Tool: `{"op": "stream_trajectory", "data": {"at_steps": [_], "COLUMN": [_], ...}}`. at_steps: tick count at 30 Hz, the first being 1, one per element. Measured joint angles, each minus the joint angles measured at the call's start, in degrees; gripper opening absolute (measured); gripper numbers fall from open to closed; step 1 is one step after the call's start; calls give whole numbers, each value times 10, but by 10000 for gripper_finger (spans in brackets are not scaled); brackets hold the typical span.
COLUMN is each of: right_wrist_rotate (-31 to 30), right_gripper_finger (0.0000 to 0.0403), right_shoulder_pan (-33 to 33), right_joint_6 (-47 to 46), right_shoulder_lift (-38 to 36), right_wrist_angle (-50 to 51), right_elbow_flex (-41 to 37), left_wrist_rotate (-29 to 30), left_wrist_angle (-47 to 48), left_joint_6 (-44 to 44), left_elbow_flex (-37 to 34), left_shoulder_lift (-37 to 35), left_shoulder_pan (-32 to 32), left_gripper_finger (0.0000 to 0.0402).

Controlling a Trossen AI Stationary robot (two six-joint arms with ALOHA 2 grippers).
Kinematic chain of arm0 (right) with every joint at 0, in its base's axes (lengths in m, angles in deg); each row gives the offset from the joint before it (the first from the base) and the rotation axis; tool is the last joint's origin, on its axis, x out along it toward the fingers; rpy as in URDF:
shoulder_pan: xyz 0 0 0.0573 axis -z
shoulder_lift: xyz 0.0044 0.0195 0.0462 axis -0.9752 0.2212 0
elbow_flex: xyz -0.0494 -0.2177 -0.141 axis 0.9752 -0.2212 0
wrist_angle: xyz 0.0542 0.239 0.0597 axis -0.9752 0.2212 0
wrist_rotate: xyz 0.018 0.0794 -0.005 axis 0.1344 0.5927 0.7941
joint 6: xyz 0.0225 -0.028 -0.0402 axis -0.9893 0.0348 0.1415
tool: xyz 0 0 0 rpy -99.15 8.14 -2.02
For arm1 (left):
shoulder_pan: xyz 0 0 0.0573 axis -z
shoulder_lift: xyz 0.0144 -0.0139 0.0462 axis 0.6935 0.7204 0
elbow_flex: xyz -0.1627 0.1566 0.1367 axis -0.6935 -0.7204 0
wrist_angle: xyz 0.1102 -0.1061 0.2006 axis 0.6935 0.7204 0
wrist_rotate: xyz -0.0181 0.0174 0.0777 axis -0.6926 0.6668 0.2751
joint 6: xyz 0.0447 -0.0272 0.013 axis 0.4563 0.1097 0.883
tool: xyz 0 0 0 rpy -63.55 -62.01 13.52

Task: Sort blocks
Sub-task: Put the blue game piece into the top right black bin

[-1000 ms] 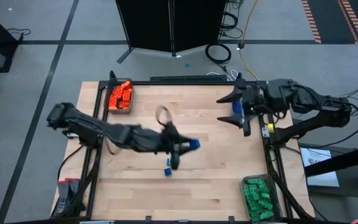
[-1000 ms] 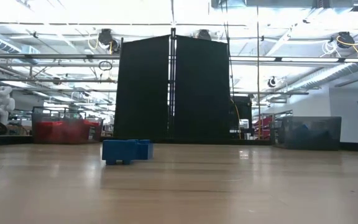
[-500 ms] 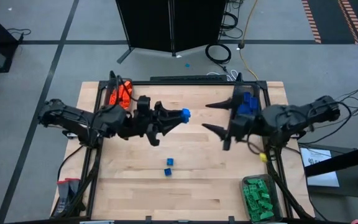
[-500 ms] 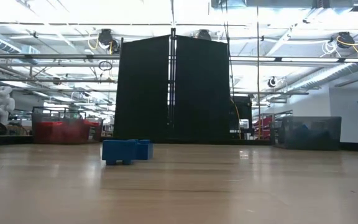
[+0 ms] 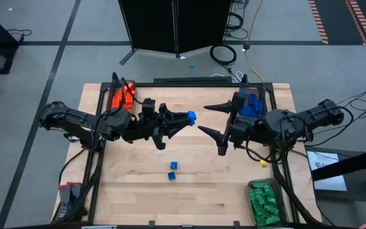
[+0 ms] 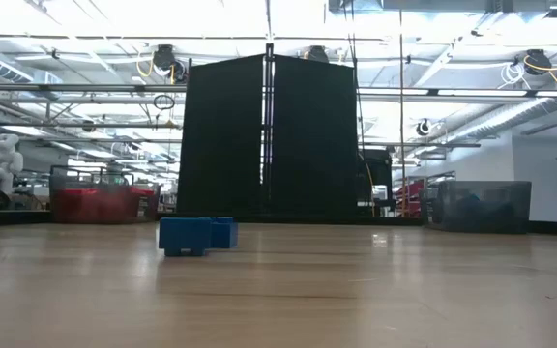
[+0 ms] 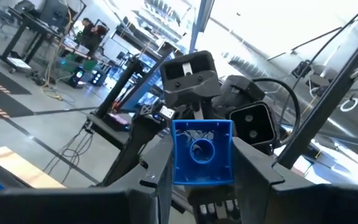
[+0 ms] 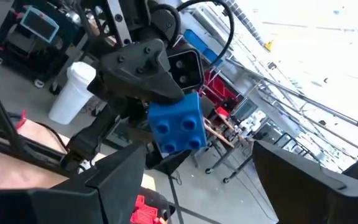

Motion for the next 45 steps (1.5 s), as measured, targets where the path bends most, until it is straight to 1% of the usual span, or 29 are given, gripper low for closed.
{"op": "stream_trajectory", "data": {"at_steps": [6,9,12,18,29,31,33,38,42,45], "right_wrist_rotate": [3,6,13,14,15,15,17,18,18,18], "right_gripper_finger": [297,297,297,297,297,297,294,282,280,278], "right_shoulder_pan": [1,1,1,4,7,8,10,10,10,10], "right_joint_6": [-1,9,20,28,29,29,29,24,21,19], "right_shoulder_lift": [6,12,14,14,14,14,14,15,15,15], "right_wrist_angle": [-9,-23,-48,-64,-64,-64,-64,-61,-62,-62], "right_elbow_flex": [0,0,0,0,0,0,0,0,0,0], "left_wrist_rotate": [0,-11,-14,-31,-39,-48,-58,-60,-75,-76], "left_wrist_angle": [-28,-50,-52,-104,-107,-105,-113,-113,-128,-129], "left_joint_6": [-4,-3,-4,12,9,-5,-17,-20,-20,-21], "left_elbow_flex": [0,0,0,0,0,0,0,0,0,0], "left_shoulder_lift": [10,20,22,29,36,37,42,48,49,49], "left_shoulder_pan": [-12,-18,-19,-19,-19,-19,-19,-19,-19,-18], "left_gripper_finger": [118,118,118,118,118,118,118,118,118,118]}}
